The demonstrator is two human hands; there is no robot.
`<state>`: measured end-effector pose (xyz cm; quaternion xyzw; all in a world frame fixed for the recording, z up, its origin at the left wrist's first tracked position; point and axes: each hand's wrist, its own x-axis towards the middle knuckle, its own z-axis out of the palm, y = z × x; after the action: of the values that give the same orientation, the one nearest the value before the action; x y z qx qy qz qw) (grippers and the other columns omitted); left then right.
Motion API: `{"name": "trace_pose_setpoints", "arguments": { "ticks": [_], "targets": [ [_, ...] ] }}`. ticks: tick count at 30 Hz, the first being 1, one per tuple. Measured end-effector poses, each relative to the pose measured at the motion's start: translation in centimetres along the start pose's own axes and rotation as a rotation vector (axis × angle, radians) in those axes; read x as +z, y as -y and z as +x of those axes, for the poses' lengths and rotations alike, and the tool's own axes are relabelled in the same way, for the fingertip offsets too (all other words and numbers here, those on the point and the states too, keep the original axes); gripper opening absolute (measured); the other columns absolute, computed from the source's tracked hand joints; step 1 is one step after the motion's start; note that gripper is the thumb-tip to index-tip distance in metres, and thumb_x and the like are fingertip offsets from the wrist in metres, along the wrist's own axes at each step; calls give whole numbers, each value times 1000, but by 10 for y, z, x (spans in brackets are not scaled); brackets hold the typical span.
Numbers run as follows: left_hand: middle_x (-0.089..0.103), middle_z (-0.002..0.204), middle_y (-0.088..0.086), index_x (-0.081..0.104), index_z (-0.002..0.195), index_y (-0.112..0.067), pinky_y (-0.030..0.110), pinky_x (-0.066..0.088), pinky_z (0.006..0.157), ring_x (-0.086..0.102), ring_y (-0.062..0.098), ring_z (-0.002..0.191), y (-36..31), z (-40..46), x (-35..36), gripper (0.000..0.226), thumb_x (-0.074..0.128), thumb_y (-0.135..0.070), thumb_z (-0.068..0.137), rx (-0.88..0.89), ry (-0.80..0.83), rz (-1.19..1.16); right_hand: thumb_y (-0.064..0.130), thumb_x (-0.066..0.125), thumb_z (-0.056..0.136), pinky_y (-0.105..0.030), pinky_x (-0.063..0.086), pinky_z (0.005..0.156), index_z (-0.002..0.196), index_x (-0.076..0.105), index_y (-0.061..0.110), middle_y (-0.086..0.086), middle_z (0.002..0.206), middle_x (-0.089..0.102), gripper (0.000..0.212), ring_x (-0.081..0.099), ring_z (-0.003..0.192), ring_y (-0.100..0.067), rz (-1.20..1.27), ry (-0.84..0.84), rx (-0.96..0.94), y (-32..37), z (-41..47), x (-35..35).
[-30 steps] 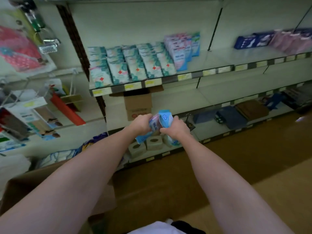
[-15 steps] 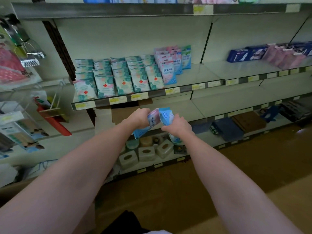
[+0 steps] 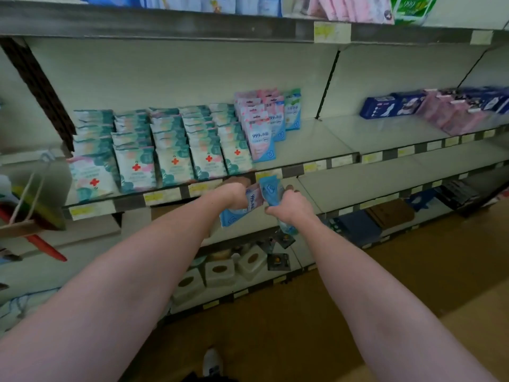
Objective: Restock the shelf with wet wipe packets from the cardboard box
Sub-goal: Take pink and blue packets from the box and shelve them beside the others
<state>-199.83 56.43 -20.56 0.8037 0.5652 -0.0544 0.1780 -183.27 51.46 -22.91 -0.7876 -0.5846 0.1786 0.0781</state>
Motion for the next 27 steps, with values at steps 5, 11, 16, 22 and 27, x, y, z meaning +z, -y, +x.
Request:
{"name": "trace_pose_setpoints", "arguments": {
  "ticks": [5,11,16,22,27],
  "targets": [
    [53,93,3,50,95,-16,29,40,62,51,18,77,-11,61,-40,17,63,-21,84,163,-26,-29,63,68,72,-37,49,92,139,44,13,-12,129,57,87,55,117,-31,6,-18,70,-6,55,-24],
    [43,81,2,37,75,-18,28,29,55,39,14,66,-26,109,-69,31,68,-19,80,245,-69,-145,56,75,70,-43,45,99,132,36,12,-13,130,48,85,46,125,-34,57,-153,134,-10,105,-54],
    [47,92,3,44,93,-15,29,32,57,46,16,76,-40,149,-90,26,68,-15,82,206,-85,-209,56,73,73,-40,44,93,128,37,11,-13,125,51,80,50,117,-34,39,-205,46,-24,151,-70],
    [52,108,9,42,111,-15,33,41,65,52,23,90,-65,197,-114,38,67,-12,84,85,-88,-287,56,73,69,-44,44,95,132,34,9,-14,122,58,88,52,114,-37,72,-182,-104,-37,218,-82],
    [47,133,11,27,145,-7,30,42,69,51,23,103,-90,231,-124,67,63,-15,89,-75,-80,-363,62,76,66,-44,41,97,144,24,15,-12,132,48,105,38,126,-35,179,-34,-167,-47,275,-95]
  ]
}}
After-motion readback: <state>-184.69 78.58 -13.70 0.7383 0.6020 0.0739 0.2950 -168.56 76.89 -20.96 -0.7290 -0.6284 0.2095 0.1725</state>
